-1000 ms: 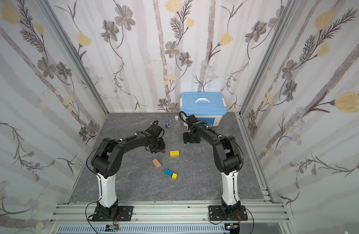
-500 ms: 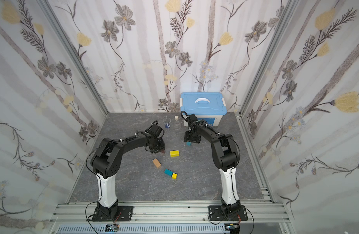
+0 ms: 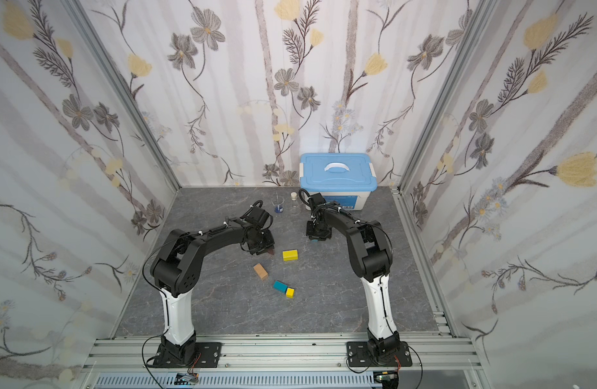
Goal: Assemble a carrot with building blocks
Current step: Assemble the building block at the center of the board.
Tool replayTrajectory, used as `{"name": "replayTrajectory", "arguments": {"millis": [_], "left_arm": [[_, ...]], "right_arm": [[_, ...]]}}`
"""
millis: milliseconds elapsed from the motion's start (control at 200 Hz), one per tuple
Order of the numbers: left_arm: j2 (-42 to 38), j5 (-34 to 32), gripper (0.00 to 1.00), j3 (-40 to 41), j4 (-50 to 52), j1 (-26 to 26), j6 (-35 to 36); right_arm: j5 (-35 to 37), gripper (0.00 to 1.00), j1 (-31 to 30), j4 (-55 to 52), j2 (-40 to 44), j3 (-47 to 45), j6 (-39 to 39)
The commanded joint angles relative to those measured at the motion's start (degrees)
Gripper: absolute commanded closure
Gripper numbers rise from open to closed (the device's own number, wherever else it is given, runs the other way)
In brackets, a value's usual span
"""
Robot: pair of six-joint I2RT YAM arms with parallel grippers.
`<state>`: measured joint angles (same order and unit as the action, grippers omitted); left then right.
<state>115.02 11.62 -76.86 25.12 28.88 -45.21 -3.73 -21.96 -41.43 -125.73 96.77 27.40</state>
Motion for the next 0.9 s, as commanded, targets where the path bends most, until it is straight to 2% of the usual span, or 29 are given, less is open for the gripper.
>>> {"name": "replayTrajectory", "arguments": {"millis": [0, 145, 315, 560, 894], "left_arm": [[-0.2, -0.2, 0.64, 0.1, 0.0, -0.2, 0.1], [-0.4, -0.1, 0.64, 0.3, -0.2, -0.2, 0.1], [-1.0, 0.0, 0.63, 1.2, -1.0, -0.2, 0.3], [-1.1, 0.4, 0.62, 1.5, -2.2, -0.1, 0.0], [-1.3, 1.0, 0.62, 1.5, -2.5, 0.0, -0.4]], "right_arm": [[-1.4, 0.77, -0.8, -1.0, 0.9, -0.4, 0.2], [-1.4, 0.85, -2.1, -1.1, 1.7, -1.2, -0.2], [0.5, 0.84, -4.6, -1.2, 4.1, -1.7, 0.3], [-0.4, 0.84, -7.9, -1.8, 1.5, 0.6, 0.3], [-0.2, 0.82, -9.4, -2.6, -0.6, 3.0, -1.7]]}}
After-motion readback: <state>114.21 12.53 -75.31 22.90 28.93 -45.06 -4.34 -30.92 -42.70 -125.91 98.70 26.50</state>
